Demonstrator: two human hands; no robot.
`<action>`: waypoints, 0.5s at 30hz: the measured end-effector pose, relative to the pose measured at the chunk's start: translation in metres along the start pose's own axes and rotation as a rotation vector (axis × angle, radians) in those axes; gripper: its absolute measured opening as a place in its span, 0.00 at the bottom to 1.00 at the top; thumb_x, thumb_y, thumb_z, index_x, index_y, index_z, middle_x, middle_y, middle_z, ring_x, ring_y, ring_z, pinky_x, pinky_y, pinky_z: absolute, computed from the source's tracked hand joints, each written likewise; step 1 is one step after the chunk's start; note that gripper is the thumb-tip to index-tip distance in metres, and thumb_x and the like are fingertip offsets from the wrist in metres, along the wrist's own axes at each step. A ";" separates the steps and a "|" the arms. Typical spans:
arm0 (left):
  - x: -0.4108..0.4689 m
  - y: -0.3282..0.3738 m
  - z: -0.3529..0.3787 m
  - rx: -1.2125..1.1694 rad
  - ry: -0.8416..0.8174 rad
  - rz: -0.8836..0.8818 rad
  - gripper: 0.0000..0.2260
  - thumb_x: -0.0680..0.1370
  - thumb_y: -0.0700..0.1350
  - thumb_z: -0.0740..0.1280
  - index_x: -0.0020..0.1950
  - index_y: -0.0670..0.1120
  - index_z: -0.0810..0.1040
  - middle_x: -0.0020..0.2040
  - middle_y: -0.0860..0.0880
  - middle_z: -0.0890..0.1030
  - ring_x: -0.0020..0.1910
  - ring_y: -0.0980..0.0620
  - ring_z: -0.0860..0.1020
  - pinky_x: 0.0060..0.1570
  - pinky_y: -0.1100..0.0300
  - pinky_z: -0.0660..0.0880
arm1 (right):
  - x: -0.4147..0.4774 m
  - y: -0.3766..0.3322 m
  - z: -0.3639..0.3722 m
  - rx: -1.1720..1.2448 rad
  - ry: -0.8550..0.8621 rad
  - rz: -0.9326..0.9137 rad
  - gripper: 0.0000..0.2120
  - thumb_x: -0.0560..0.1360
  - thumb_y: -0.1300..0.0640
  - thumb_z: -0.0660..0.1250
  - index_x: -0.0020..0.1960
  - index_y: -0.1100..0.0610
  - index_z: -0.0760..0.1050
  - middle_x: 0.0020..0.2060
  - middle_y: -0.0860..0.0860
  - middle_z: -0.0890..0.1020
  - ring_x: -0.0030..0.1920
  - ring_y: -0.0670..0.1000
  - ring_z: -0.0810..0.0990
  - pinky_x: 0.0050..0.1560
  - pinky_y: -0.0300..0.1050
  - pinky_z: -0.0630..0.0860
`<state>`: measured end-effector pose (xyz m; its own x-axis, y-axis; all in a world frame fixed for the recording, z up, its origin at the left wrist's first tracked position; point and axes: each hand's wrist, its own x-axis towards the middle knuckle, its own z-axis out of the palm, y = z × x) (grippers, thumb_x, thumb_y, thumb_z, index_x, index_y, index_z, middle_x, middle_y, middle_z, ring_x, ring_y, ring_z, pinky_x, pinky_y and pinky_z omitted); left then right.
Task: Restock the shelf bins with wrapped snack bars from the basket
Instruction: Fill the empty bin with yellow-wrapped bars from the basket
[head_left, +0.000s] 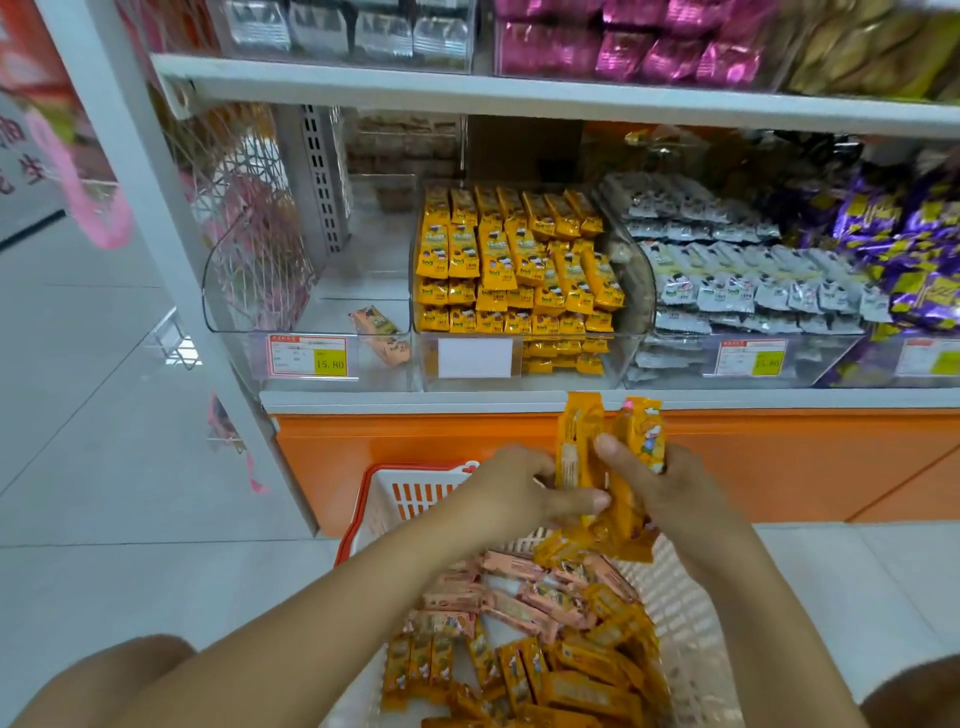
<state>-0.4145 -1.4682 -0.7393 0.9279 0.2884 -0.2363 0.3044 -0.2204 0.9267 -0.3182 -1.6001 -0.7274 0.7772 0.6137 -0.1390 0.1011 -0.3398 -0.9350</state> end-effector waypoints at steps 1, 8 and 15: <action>0.003 0.005 -0.001 -0.093 -0.042 -0.008 0.08 0.73 0.49 0.72 0.43 0.45 0.82 0.37 0.53 0.83 0.39 0.58 0.82 0.48 0.62 0.80 | 0.000 -0.002 -0.007 0.022 0.032 -0.001 0.22 0.65 0.37 0.66 0.33 0.57 0.72 0.19 0.45 0.68 0.22 0.45 0.68 0.30 0.39 0.68; 0.015 0.021 -0.004 -0.544 -0.328 -0.011 0.09 0.77 0.35 0.64 0.55 0.43 0.77 0.48 0.47 0.82 0.47 0.53 0.81 0.53 0.60 0.78 | -0.004 -0.001 -0.041 -0.087 0.224 -0.108 0.40 0.65 0.30 0.58 0.45 0.70 0.74 0.20 0.46 0.63 0.23 0.48 0.62 0.26 0.41 0.62; 0.011 0.012 0.005 -0.540 -0.444 -0.033 0.11 0.78 0.32 0.62 0.57 0.42 0.77 0.54 0.45 0.80 0.51 0.52 0.80 0.57 0.59 0.77 | -0.001 0.004 -0.021 -0.113 0.444 -0.181 0.21 0.71 0.42 0.67 0.52 0.56 0.65 0.36 0.42 0.73 0.35 0.37 0.71 0.31 0.29 0.66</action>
<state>-0.3990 -1.4726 -0.7320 0.9551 -0.1469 -0.2575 0.2916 0.3094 0.9051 -0.3059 -1.6169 -0.7246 0.9281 0.3154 0.1978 0.3066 -0.3462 -0.8866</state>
